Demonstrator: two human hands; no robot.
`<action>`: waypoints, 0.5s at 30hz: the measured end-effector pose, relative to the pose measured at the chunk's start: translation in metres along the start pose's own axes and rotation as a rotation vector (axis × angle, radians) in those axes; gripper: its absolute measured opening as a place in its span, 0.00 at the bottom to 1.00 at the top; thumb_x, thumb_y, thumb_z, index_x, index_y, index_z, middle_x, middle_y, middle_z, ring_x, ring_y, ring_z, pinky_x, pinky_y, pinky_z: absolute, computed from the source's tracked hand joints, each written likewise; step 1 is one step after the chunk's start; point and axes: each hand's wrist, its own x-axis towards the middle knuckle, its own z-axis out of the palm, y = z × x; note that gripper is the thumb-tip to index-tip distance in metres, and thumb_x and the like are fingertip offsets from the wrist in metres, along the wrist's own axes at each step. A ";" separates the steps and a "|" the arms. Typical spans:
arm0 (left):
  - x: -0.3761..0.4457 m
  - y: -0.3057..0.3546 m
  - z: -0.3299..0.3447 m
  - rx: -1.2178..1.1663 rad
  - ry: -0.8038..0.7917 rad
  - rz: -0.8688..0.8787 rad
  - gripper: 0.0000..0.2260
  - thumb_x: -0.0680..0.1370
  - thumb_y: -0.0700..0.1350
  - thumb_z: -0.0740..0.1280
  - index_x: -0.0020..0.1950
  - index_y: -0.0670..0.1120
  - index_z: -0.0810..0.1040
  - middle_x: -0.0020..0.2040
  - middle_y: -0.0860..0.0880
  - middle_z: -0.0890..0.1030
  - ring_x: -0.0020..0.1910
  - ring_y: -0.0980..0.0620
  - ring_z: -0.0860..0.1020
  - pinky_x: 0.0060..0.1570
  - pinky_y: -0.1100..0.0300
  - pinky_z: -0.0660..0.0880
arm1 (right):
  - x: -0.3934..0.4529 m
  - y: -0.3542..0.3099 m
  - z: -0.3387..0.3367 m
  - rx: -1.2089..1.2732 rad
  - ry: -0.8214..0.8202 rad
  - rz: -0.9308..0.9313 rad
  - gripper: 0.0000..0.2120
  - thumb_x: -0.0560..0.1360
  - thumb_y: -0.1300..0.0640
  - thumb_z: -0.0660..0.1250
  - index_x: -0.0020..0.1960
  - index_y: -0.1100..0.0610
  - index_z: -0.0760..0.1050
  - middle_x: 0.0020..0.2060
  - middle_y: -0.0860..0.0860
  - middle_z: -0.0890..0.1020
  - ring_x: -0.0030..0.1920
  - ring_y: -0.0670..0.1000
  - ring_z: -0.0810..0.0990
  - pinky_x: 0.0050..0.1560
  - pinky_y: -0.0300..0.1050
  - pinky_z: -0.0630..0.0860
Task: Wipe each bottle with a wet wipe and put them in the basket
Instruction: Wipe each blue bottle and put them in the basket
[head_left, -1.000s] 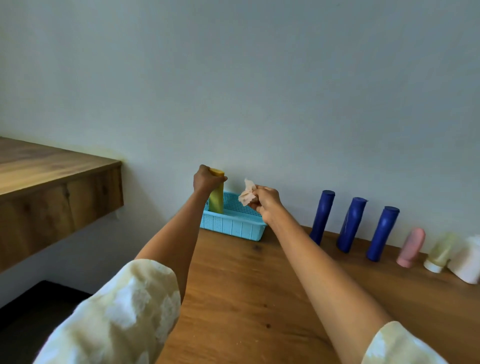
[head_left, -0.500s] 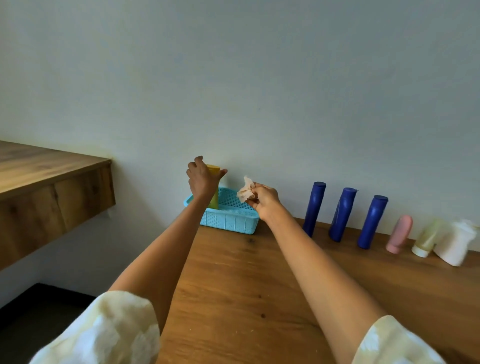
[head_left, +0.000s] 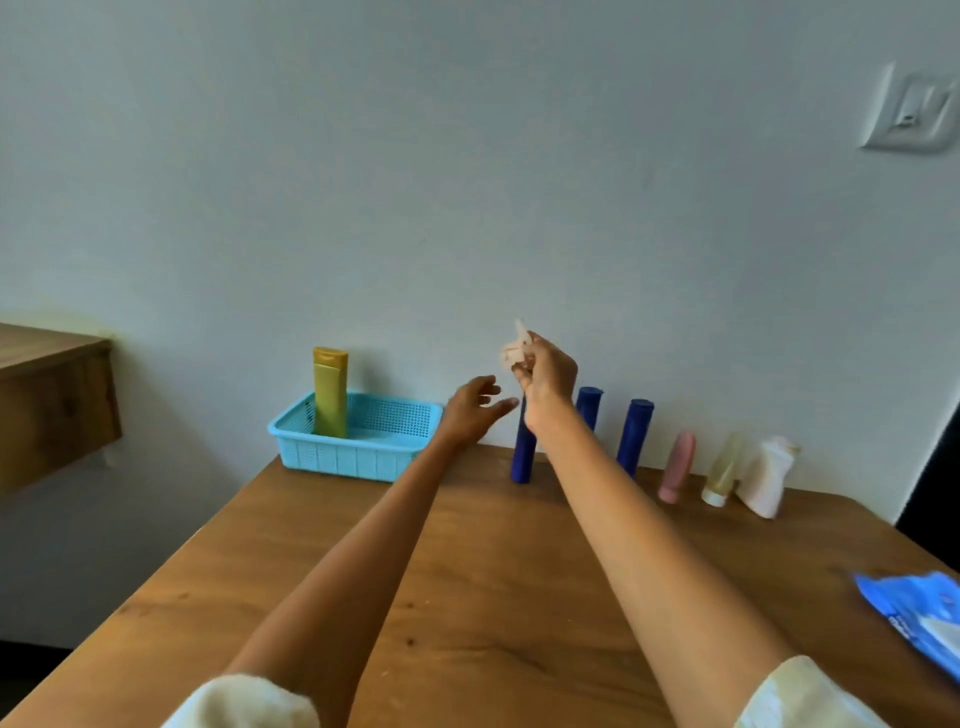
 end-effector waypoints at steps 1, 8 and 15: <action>0.005 0.005 0.008 -0.002 -0.045 -0.022 0.28 0.75 0.49 0.70 0.71 0.40 0.66 0.66 0.44 0.75 0.64 0.47 0.73 0.61 0.57 0.71 | 0.003 -0.005 -0.009 -0.017 0.010 -0.033 0.13 0.74 0.71 0.59 0.40 0.57 0.79 0.40 0.55 0.81 0.41 0.52 0.80 0.48 0.45 0.79; 0.035 0.015 0.038 -0.018 -0.174 -0.068 0.20 0.75 0.48 0.70 0.63 0.39 0.73 0.55 0.44 0.78 0.54 0.50 0.75 0.51 0.61 0.70 | 0.024 -0.024 -0.057 -0.004 0.036 -0.089 0.18 0.74 0.73 0.60 0.61 0.63 0.75 0.49 0.56 0.80 0.52 0.55 0.80 0.54 0.46 0.79; 0.029 0.014 0.036 0.079 -0.084 0.002 0.15 0.72 0.49 0.73 0.53 0.40 0.80 0.47 0.46 0.80 0.50 0.49 0.78 0.53 0.56 0.75 | 0.021 -0.026 -0.077 -0.073 0.013 -0.076 0.17 0.77 0.70 0.58 0.62 0.60 0.74 0.56 0.56 0.78 0.52 0.54 0.79 0.43 0.42 0.80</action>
